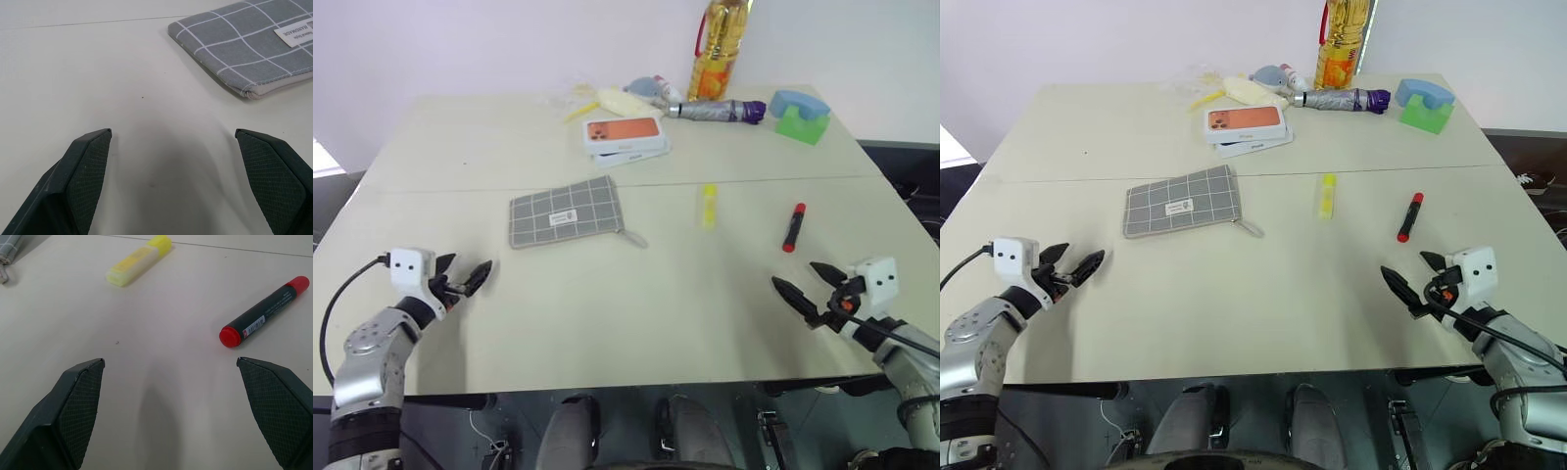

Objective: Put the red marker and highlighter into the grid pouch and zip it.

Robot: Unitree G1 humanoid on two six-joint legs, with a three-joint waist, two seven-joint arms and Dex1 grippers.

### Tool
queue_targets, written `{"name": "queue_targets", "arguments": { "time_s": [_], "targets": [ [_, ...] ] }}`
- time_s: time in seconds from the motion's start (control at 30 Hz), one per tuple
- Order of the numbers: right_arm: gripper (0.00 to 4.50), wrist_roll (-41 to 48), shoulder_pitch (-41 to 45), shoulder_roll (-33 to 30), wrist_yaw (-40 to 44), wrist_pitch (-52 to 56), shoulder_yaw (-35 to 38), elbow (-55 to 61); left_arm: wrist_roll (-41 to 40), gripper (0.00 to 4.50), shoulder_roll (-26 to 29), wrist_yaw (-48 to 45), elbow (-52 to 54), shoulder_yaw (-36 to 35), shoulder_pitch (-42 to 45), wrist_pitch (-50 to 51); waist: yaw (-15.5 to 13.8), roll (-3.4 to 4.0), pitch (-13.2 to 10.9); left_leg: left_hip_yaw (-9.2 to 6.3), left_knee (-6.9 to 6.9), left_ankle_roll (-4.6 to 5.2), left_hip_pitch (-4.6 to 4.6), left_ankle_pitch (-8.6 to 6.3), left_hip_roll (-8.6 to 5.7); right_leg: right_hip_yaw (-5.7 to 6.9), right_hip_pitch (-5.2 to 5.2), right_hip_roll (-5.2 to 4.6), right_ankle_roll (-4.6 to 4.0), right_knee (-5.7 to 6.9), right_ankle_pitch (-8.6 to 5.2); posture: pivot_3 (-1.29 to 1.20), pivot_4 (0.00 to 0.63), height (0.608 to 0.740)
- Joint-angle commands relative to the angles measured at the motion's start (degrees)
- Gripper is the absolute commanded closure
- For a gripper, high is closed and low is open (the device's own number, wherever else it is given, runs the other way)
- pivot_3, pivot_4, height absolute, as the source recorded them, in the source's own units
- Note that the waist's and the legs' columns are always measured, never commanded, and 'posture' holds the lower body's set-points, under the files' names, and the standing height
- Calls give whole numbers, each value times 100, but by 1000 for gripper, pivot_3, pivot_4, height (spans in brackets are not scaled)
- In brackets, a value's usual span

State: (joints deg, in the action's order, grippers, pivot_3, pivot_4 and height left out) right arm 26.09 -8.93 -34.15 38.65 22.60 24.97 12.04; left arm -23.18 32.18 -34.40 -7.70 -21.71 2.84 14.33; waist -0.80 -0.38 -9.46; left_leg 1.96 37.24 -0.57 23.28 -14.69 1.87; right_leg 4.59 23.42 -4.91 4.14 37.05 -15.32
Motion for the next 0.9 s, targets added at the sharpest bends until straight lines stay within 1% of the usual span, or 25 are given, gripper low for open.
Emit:
{"name": "queue_targets", "arguments": {
  "time_s": [0.03,0.23,0.37,0.57,0.7,0.77,0.8,0.87,0.9],
  "targets": [
    [5,26,66,-4,11,-150,16,58,28,202,77,75,94,-135,49,-92,2,0,0,0,0,0,0,0,0,0,0,0,0,0,0,0,150,740],
    [5,34,181,9,-27,-128,-73,105,-35,202,-22,115,134,-103,76,-102,3,0,0,0,0,0,0,0,0,0,0,0,0,0,0,0,150,740],
    [5,86,360,93,-116,-26,-319,349,81,202,-77,216,45,-62,103,-201,3,0,0,0,0,0,0,0,0,0,0,1,0,1,0,0,150,740],
    [5,25,841,316,-345,89,-892,572,90,202,-321,326,140,12,89,-387,5,0,0,0,1,0,-1,0,0,0,0,1,1,2,1,0,150,740],
    [5,-183,1485,605,-546,146,-1614,607,125,202,-423,90,260,241,15,-489,16,-1,0,1,1,0,-1,0,-2,0,1,4,1,4,1,0,150,740],
    [501,-350,1775,750,-643,148,-1941,547,114,0,-418,36,204,270,57,-522,19,0,0,0,2,0,-1,0,-2,0,2,7,0,5,1,0,150,740],
    [877,-481,1960,846,-777,212,-2098,445,127,0,-410,20,173,289,84,-538,15,0,0,0,2,0,-1,0,-2,0,2,8,0,6,1,0,150,740],
    [1896,-867,2426,1110,-1063,351,-2588,123,143,0,-418,-41,116,331,153,-583,16,0,0,-1,2,0,0,0,-2,0,2,8,0,6,1,0,150,740],
    [2477,-974,2621,1274,-1174,399,-2767,-3,146,0,-425,-58,100,342,181,-597,17,-1,0,1,3,0,0,0,-3,0,3,7,0,6,1,0,150,740]
  ]
}}
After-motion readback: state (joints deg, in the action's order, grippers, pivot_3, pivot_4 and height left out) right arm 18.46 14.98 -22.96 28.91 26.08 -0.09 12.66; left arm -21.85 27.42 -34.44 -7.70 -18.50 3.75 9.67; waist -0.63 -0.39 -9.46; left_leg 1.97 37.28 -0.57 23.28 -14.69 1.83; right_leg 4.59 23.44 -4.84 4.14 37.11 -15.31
